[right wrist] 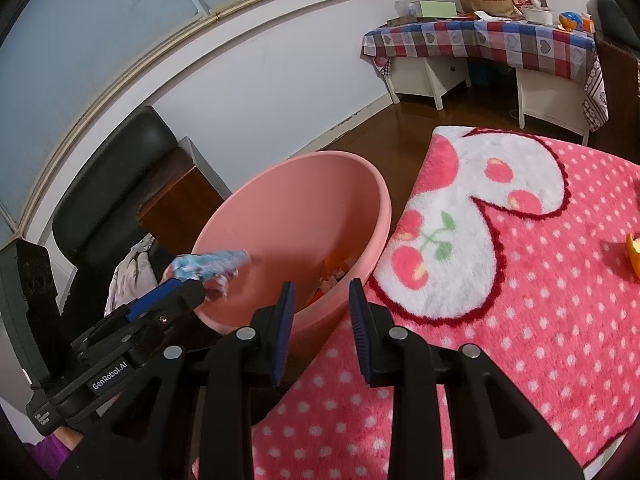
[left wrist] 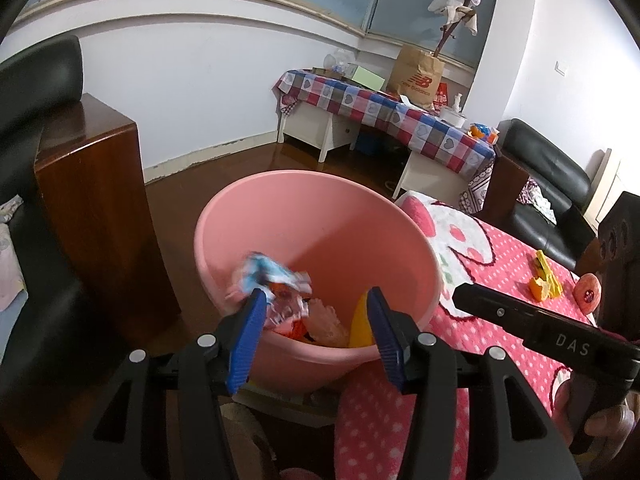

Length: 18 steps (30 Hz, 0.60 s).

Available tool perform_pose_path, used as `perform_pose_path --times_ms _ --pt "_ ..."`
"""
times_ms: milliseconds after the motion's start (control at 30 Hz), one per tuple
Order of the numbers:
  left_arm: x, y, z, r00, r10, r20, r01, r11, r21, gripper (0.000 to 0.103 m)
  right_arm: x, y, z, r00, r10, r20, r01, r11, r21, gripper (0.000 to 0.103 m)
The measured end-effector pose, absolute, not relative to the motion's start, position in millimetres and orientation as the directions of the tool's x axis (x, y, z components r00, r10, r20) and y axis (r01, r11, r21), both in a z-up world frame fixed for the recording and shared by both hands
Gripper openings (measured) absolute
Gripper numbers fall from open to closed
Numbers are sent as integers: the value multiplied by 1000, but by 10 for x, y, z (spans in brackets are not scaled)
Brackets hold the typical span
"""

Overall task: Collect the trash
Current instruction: 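Move both tools back over the bedspread toward the peel and yellow bag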

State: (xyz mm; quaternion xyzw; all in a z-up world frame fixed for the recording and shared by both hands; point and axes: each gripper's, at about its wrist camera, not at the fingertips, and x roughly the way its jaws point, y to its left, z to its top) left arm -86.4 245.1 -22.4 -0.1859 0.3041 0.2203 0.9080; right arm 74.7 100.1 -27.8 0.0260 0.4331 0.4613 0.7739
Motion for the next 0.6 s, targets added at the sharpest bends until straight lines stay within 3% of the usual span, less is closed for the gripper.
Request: perform_pose_path --times_ms 600 --pt "-899 2217 -25 742 286 -607 -485 853 -191 52 654 634 -160 237 747 -621 -656 595 465 28"
